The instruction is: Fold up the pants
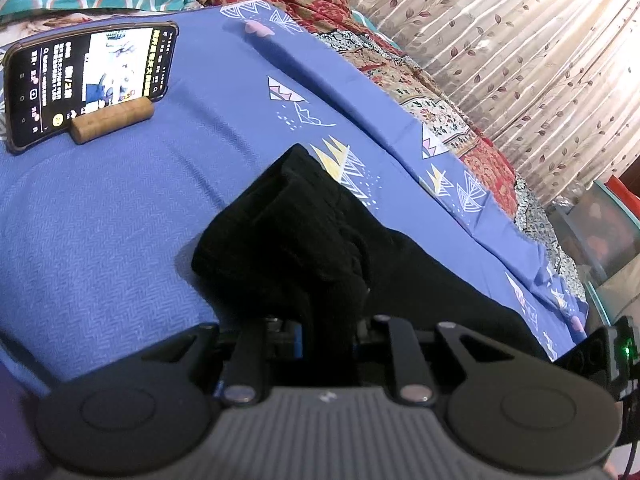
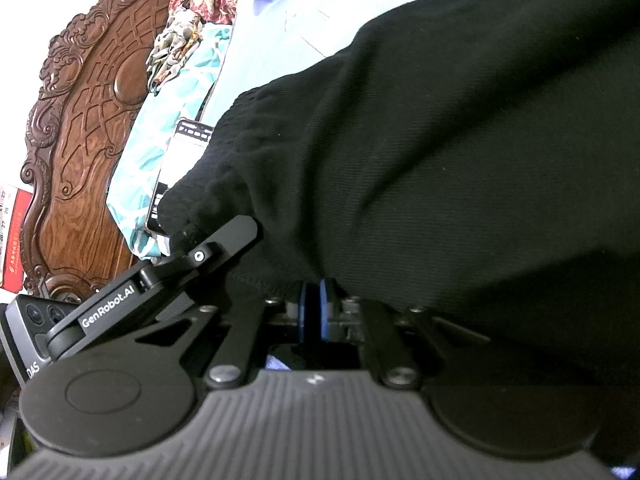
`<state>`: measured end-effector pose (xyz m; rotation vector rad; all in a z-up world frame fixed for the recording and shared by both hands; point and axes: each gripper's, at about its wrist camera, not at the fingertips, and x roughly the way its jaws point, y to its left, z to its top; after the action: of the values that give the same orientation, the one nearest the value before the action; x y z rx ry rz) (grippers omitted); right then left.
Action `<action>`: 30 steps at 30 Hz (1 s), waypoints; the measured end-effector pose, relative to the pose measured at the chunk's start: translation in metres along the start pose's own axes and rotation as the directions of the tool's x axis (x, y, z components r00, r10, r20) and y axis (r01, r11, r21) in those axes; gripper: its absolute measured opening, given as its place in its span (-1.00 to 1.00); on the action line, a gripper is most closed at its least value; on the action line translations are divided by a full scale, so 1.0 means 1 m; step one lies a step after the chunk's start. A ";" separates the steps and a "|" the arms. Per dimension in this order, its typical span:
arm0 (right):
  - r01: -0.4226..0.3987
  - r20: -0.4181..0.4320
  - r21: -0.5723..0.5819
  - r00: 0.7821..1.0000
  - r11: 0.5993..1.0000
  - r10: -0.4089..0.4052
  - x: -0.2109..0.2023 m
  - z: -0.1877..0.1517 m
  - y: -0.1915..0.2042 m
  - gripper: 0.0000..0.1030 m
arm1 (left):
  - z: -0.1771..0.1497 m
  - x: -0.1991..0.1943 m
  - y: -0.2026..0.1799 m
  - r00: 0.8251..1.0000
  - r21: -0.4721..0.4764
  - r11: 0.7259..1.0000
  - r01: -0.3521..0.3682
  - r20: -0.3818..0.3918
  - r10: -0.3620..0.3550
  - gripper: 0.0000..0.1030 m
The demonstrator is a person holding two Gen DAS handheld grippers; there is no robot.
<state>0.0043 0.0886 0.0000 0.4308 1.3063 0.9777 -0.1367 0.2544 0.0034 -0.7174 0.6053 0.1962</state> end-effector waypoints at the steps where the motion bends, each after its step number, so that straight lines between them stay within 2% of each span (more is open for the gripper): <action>1: 0.000 0.000 0.000 1.000 1.000 0.000 0.000 0.000 0.000 -0.84 | 0.000 0.000 0.000 1.000 0.000 1.000 0.000 0.000 0.000 -0.67; 30: -0.002 -0.007 -0.004 1.000 1.000 0.002 -0.001 0.000 -0.001 -0.84 | 0.000 -0.001 -0.007 1.000 0.033 0.999 0.002 0.003 -0.002 -0.67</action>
<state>0.0049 0.0875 -0.0005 0.4263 1.3106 0.9839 -0.1356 0.2491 0.0079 -0.6859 0.6034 0.1850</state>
